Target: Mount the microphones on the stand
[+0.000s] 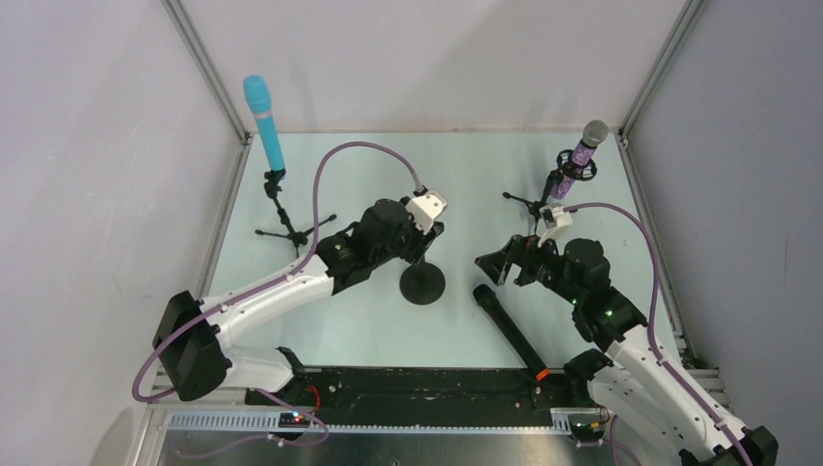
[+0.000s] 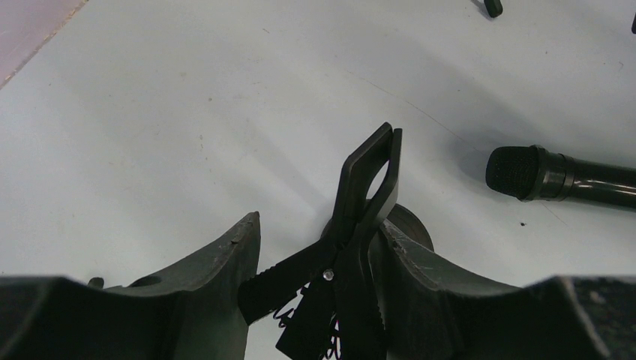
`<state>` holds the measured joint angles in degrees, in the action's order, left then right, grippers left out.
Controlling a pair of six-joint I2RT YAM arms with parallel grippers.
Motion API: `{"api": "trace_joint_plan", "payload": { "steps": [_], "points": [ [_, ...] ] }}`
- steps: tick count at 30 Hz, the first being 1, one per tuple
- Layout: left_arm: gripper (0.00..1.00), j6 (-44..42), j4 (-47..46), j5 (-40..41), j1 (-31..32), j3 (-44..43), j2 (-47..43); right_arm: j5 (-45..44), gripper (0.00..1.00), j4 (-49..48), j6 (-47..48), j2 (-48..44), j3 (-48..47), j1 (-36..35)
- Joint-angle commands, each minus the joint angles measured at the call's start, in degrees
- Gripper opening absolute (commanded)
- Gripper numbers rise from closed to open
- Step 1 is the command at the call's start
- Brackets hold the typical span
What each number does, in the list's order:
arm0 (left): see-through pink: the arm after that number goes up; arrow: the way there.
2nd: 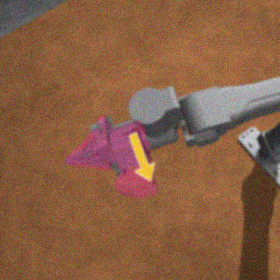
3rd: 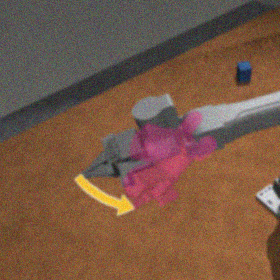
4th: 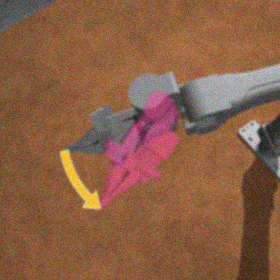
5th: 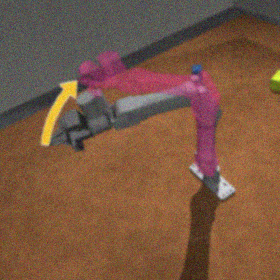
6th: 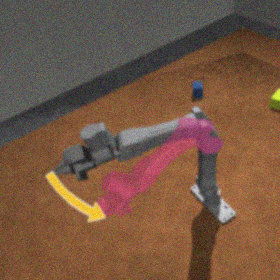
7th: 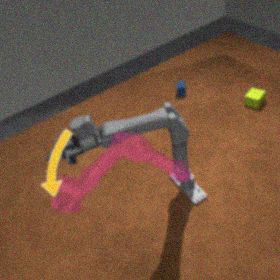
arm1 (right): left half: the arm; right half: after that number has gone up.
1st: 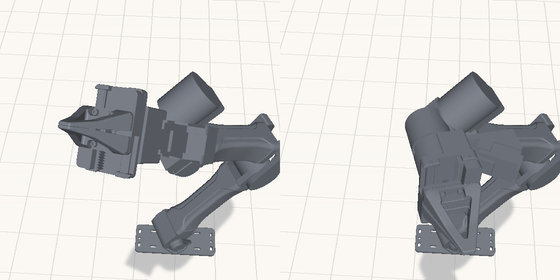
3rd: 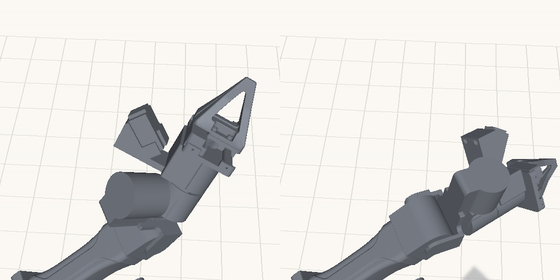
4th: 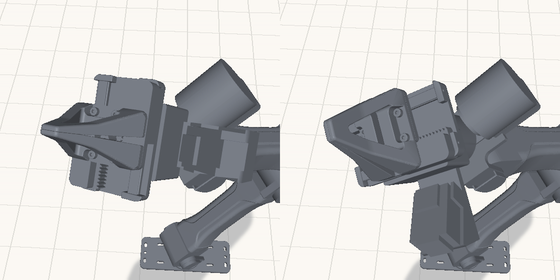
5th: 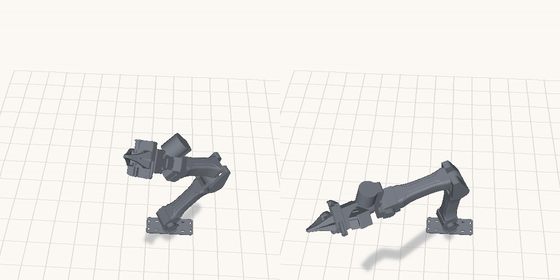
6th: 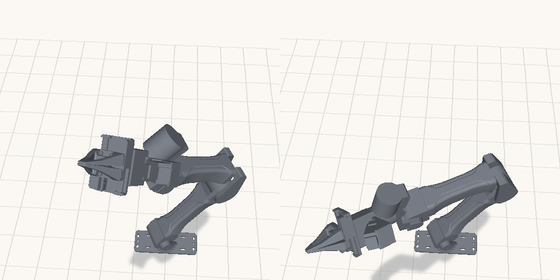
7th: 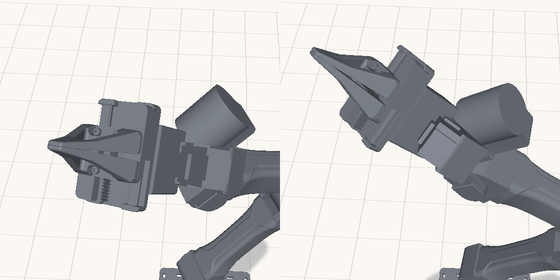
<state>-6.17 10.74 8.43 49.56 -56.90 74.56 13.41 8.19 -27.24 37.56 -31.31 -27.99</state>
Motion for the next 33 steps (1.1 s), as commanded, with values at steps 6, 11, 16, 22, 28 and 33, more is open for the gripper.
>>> {"api": "trace_joint_plan", "payload": {
  "steps": [6,11,16,22,28,33],
  "points": [
    [0.97,0.1,-5.4,0.6,1.4,0.7,-5.2,2.3,1.0,-3.2,1.1,-0.1,-0.3,0.0],
    [1.0,0.2,-5.4,-3.9,1.4,-0.5,-8.1,8.4,1.0,-6.0,1.7,1.2,-0.3,-0.6],
    [1.0,2.1,-5.7,-5.6,1.5,-2.0,-11.9,10.2,1.0,-7.6,2.3,2.6,-0.3,-2.7],
    [1.0,4.8,-7.7,0.9,1.4,-1.1,-17.0,10.3,0.99,-10.4,3.5,4.0,-0.8,-5.5],
    [1.0,5.7,-9.2,10.7,1.5,3.4,-21.3,10.0,0.93,-13.2,3.6,6.9,-1.3,-7.5],
    [1.0,5.7,-9.2,11.9,1.5,7.9,-23.9,9.7,0.9,-13.4,3.7,10.7,-3.1,-8.3]
  ]
}}
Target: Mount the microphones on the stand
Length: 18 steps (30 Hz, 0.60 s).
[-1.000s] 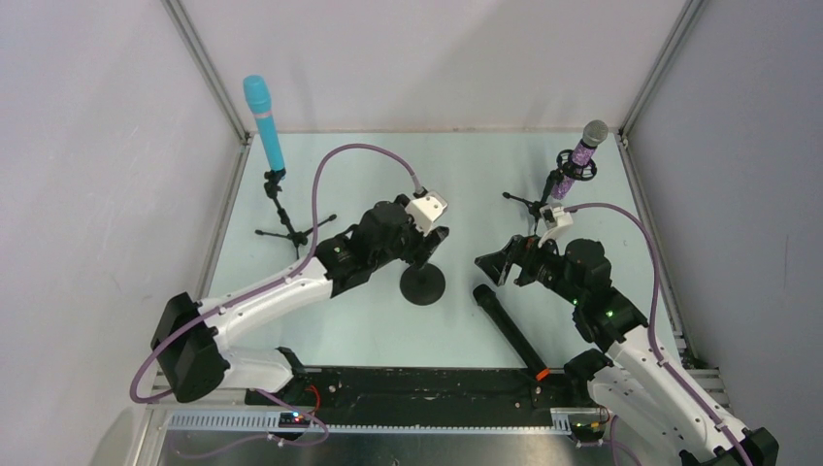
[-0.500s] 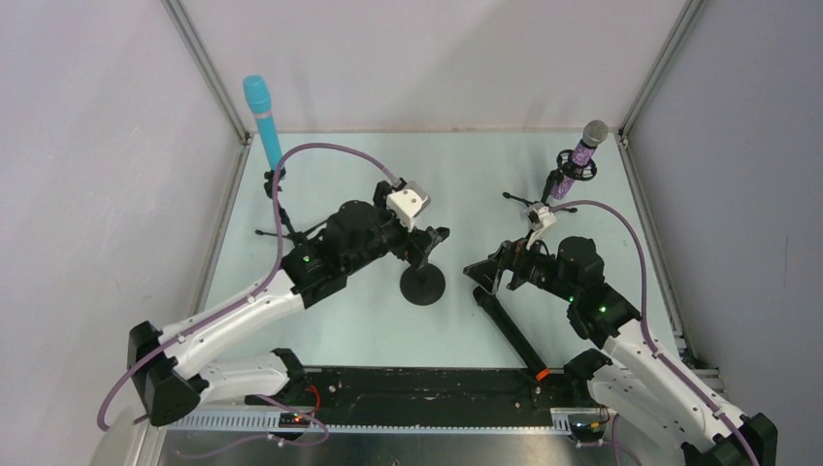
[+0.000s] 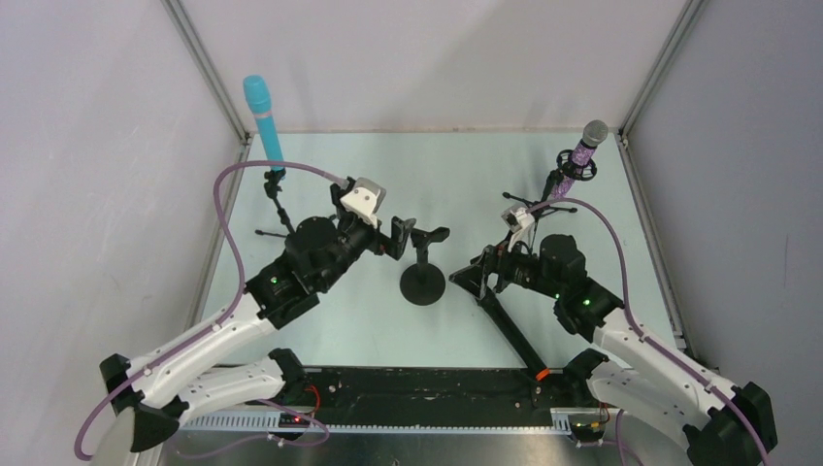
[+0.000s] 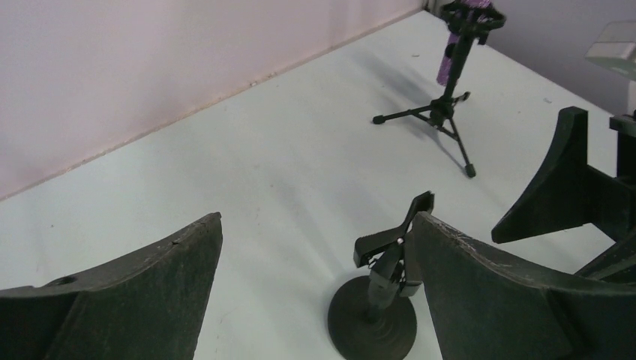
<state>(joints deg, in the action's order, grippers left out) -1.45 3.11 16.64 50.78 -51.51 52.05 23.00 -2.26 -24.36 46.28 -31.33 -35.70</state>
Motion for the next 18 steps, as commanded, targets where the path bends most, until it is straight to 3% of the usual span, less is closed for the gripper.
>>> {"api": "trace_joint_plan", "payload": {
  "steps": [1,9,18],
  "points": [
    [1.0,1.0,-1.6,3.6,0.2,3.1,-2.0,0.2,0.9,-3.0,1.0,2.4,-3.6,-0.5],
    [1.0,1.0,0.4,3.5,0.2,9.0,-6.6,1.3,0.89,-4.3,2.1,5.6,-5.2,-0.5],
    [1.0,-1.8,1.9,-8.7,0.3,12.4,-7.2,1.1,0.91,-4.1,4.0,5.9,-5.2,1.9]
  ]
}}
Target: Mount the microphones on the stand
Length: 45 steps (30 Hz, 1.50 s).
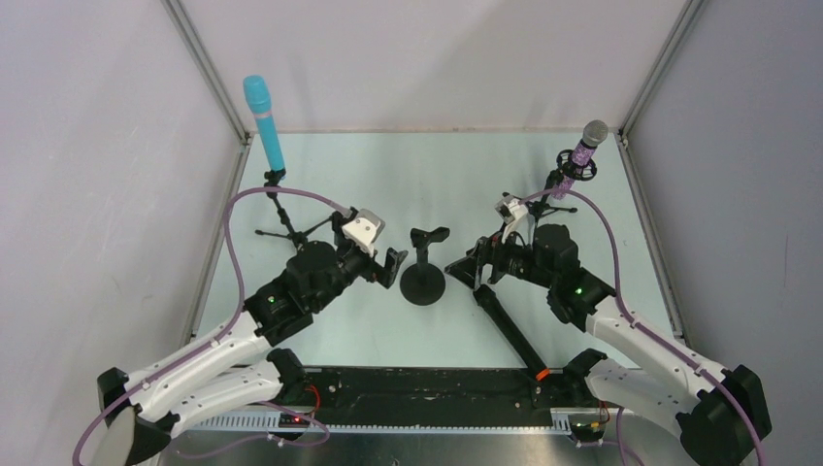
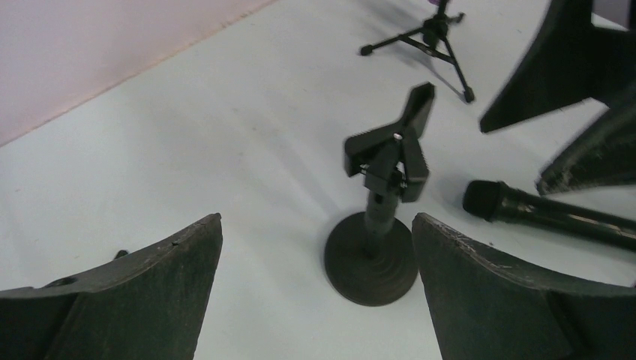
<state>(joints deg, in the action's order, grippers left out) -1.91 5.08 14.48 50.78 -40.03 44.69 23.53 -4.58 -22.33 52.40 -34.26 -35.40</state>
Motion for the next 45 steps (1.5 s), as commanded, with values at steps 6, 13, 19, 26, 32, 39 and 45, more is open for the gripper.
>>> {"api": "trace_joint_plan", "payload": {
  "steps": [6,13,19,26,32,39,45],
  "points": [
    [1.0,-2.7,-0.4,-9.9,0.2,1.0,4.1,0.0,0.93,1.7,4.5,-1.3,-2.3,4.0],
    [1.0,-1.7,-0.6,-10.0,0.3,0.3,7.2,-9.4,0.95,14.8,9.5,-1.8,-2.3,4.6],
    [1.0,-1.8,-1.3,-9.0,0.2,0.1,7.9,-16.5,0.99,24.7,10.4,0.8,-2.3,3.6],
    [1.0,-1.7,-1.4,-9.3,0.2,-0.2,9.1,-27.2,0.99,32.1,7.7,5.8,-4.1,-1.9],
    [1.0,-1.2,-2.2,-8.7,0.2,0.1,8.8,-33.1,0.95,36.1,6.0,14.8,-7.7,-7.1],
    [1.0,-0.7,-2.8,-7.4,0.2,0.1,7.6,-35.4,0.83,38.4,5.2,24.8,-11.4,-8.5],
    [1.0,-1.0,-4.0,-6.6,0.3,-0.3,6.2,-33.4,0.55,37.9,5.1,30.2,-14.1,-7.9]
  ]
}}
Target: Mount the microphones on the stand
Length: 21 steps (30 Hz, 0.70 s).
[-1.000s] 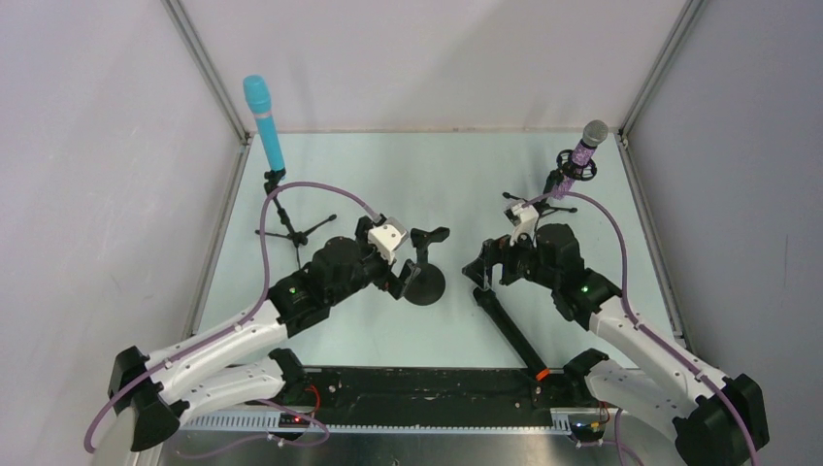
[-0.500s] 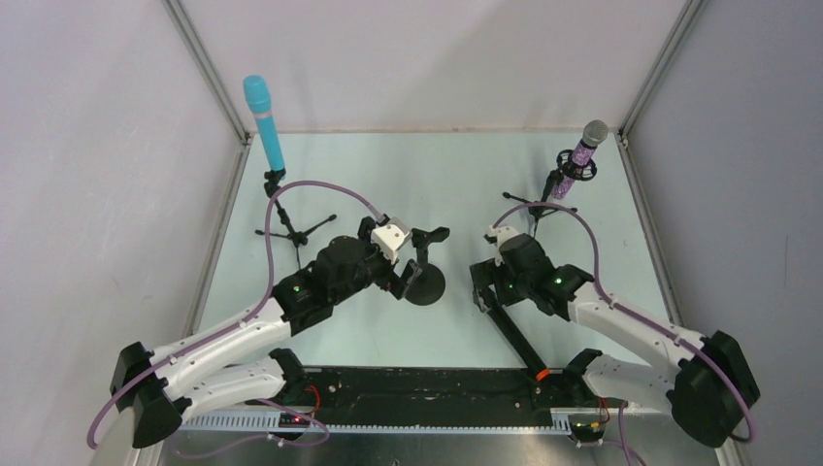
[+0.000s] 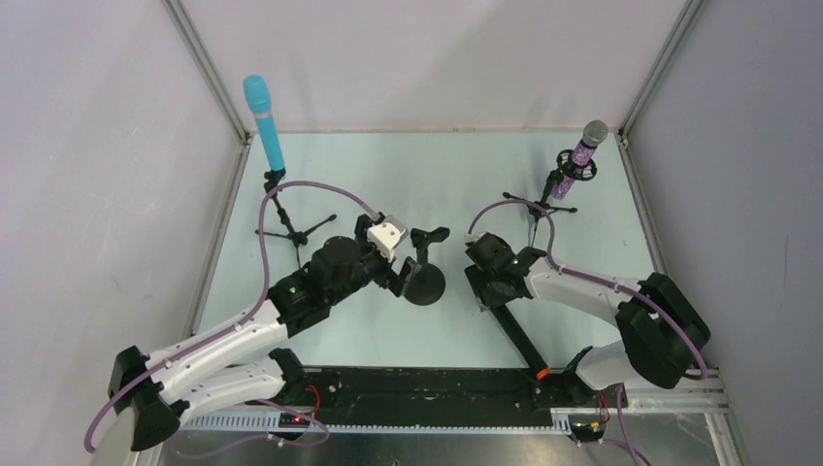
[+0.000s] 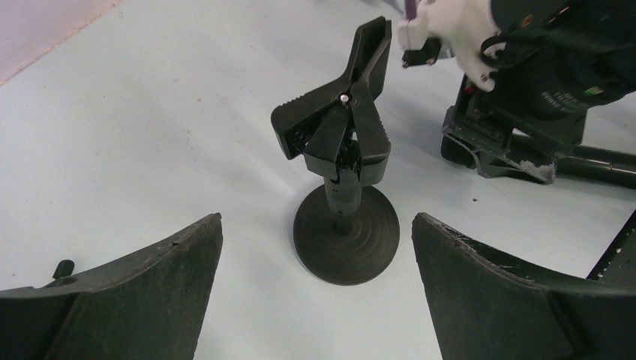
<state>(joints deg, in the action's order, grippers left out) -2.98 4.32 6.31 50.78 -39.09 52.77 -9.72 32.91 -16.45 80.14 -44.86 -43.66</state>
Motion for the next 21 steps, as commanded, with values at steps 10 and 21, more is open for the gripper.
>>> {"api": "trace_joint_plan", "payload": {
  "steps": [10,21],
  "points": [
    [1.0,0.8,-3.7,2.0,0.2,-1.3,-3.5,12.1,0.26,-3.8,-1.3,6.4,-8.2,13.0],
    [1.0,1.2,-4.0,2.4,0.3,-0.6,-4.2,9.7,0.72,-1.6,2.3,8.4,-10.2,13.9]
  ]
}}
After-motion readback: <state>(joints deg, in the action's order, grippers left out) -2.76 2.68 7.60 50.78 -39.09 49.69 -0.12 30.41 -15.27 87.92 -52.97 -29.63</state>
